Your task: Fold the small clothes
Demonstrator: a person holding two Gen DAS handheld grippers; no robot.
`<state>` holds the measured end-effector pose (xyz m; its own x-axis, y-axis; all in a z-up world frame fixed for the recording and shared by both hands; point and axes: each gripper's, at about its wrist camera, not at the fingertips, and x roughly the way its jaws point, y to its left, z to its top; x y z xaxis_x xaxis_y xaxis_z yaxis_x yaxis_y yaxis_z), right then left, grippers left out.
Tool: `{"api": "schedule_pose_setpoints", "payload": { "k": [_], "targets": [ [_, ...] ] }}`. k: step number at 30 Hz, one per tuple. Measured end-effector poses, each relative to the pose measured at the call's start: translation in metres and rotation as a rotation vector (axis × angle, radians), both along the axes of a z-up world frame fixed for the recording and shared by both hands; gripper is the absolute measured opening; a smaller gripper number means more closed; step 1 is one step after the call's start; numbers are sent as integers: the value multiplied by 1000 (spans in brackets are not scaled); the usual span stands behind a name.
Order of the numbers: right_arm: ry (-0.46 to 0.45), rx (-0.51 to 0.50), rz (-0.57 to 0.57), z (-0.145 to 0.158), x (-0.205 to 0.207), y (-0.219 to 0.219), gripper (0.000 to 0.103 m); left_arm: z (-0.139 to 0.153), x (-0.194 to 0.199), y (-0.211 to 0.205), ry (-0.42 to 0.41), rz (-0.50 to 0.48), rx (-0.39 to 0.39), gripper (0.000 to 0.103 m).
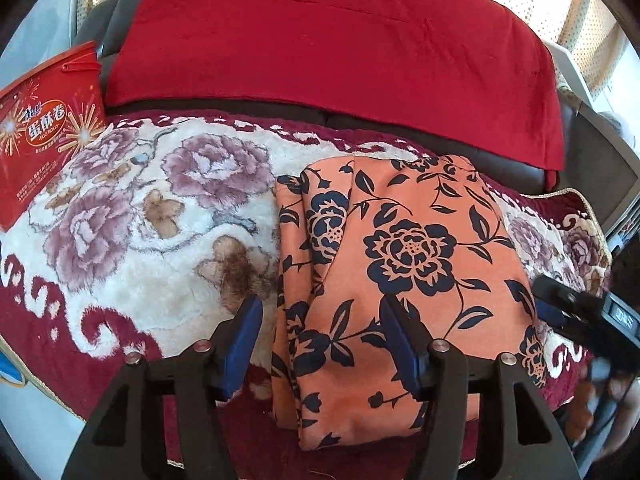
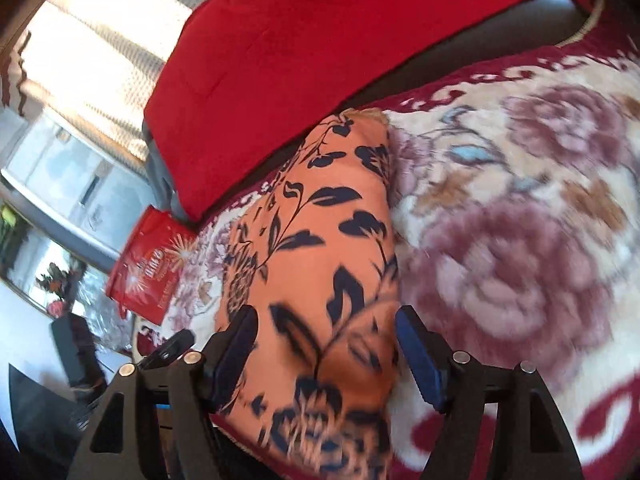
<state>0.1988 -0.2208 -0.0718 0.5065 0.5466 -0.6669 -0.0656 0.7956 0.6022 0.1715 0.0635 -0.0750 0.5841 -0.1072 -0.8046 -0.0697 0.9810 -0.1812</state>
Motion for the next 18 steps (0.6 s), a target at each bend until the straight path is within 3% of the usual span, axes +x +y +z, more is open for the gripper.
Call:
{"api": "schedule_pose_setpoints", "payload": {
  "k": [7, 11, 13, 15, 17, 18],
  "targets": [
    [25, -40, 23, -15, 31, 12, 79, -8, 10, -4, 3, -5, 8, 62],
    [26, -75, 49, -17, 31, 15, 49, -38, 23, -7, 68, -36, -18, 63],
    [26, -64, 28, -17, 27, 10, 47, -61, 29, 1, 115, -35, -83, 65],
    [24, -69, 24, -17, 23, 11, 48, -50, 24, 16, 95, -13, -150, 64],
    [14, -55, 33, -10, 22, 10, 60, -32, 19, 30, 14, 6, -180, 69],
    [1, -29, 41, -6, 23, 8, 73, -25, 20, 39, -33, 15, -183, 75]
  ]
}}
